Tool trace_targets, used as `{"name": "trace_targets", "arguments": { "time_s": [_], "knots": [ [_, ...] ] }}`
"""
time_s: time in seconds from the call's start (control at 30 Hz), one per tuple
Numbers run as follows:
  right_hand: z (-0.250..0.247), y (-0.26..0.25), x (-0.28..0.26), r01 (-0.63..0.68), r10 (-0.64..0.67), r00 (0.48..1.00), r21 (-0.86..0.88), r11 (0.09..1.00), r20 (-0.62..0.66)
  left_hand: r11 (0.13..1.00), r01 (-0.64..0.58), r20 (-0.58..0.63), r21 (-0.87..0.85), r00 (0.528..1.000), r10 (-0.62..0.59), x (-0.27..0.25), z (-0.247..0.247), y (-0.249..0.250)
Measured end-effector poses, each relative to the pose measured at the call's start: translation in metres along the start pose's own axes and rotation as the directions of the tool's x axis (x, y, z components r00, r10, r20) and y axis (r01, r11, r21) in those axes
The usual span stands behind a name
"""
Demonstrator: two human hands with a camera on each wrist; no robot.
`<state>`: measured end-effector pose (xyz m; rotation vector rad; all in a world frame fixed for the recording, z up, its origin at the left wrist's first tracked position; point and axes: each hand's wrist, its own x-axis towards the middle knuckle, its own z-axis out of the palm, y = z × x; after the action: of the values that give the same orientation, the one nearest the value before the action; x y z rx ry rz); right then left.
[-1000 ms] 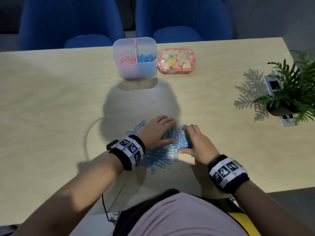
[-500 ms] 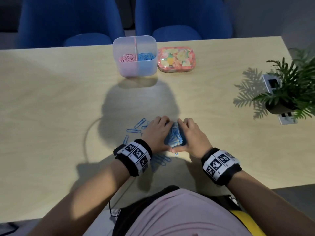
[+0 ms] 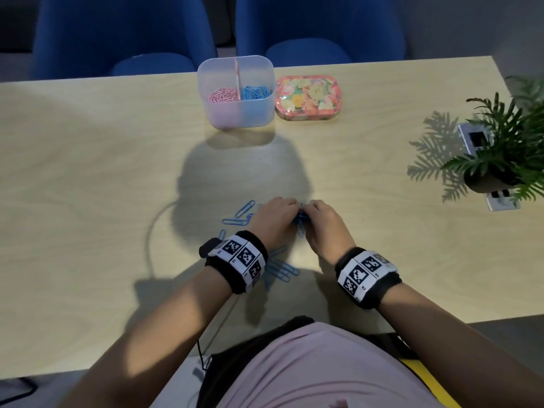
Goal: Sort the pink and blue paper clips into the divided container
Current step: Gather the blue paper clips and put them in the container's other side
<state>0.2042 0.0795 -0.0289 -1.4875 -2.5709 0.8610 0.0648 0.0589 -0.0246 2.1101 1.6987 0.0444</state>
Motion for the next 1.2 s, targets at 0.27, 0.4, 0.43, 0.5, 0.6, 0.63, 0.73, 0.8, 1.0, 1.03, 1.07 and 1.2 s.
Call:
{"name": "trace_targets", "arguments": {
  "time_s": [0.27,0.4,0.43,0.5,0.6,0.63,0.73,0.8,1.0,1.03,1.07,1.2],
  "knots": [
    [-0.047,0.004,0.034,-0.132,0.157,0.987,0.332,0.934,-0.047,0.994,-0.092,-0.106,0.054,0.99,0.097,-0.01,0.005,-0.024],
    [-0.083,-0.011,0.09,-0.12,0.166,0.985,0.523,0.844,-0.042,0.996,-0.084,-0.194,0.018,0.977,0.086,-0.01,0.003,-0.029],
    [-0.091,-0.018,0.106,-0.101,0.147,0.988,0.546,0.832,-0.041,0.997,-0.067,-0.221,-0.033,0.974,0.058,-0.01,0.0,-0.029],
    [-0.106,-0.036,0.14,-0.095,0.14,0.99,0.604,0.792,-0.028,0.983,-0.028,-0.287,-0.183,0.957,-0.026,-0.011,-0.004,-0.029],
    [-0.12,-0.064,0.191,-0.132,0.167,0.986,0.627,0.768,0.003,0.89,0.043,-0.322,-0.455,0.923,-0.209,-0.016,-0.016,-0.03],
    [-0.122,-0.07,0.207,-0.136,0.17,0.985,0.609,0.781,0.003,0.844,0.064,-0.329,-0.532,0.903,-0.276,-0.017,-0.02,-0.031],
    [-0.123,-0.084,0.244,-0.171,0.21,0.977,0.523,0.835,-0.016,0.702,0.107,-0.307,-0.704,0.845,-0.437,-0.013,-0.035,-0.039],
    [-0.121,-0.089,0.256,-0.186,0.21,0.978,0.434,0.881,-0.009,0.634,0.107,-0.294,-0.766,0.819,-0.493,-0.006,-0.048,-0.047],
    [-0.127,-0.085,0.253,-0.159,0.2,0.978,0.418,0.894,-0.055,0.643,0.066,-0.359,-0.763,0.784,-0.506,0.037,-0.099,-0.077],
    [-0.13,-0.083,0.244,-0.139,0.215,0.972,0.507,0.851,-0.095,0.677,0.072,-0.374,-0.732,0.788,-0.488,0.046,-0.109,-0.081],
    [-0.134,-0.081,0.229,-0.117,0.234,0.965,0.607,0.786,-0.117,0.72,0.091,-0.386,-0.688,0.794,-0.47,0.056,-0.118,-0.083],
    [-0.139,-0.062,0.161,-0.099,0.208,0.977,0.791,0.603,-0.036,0.872,0.297,-0.361,-0.388,0.822,-0.441,0.092,-0.15,-0.093]
  ]
}}
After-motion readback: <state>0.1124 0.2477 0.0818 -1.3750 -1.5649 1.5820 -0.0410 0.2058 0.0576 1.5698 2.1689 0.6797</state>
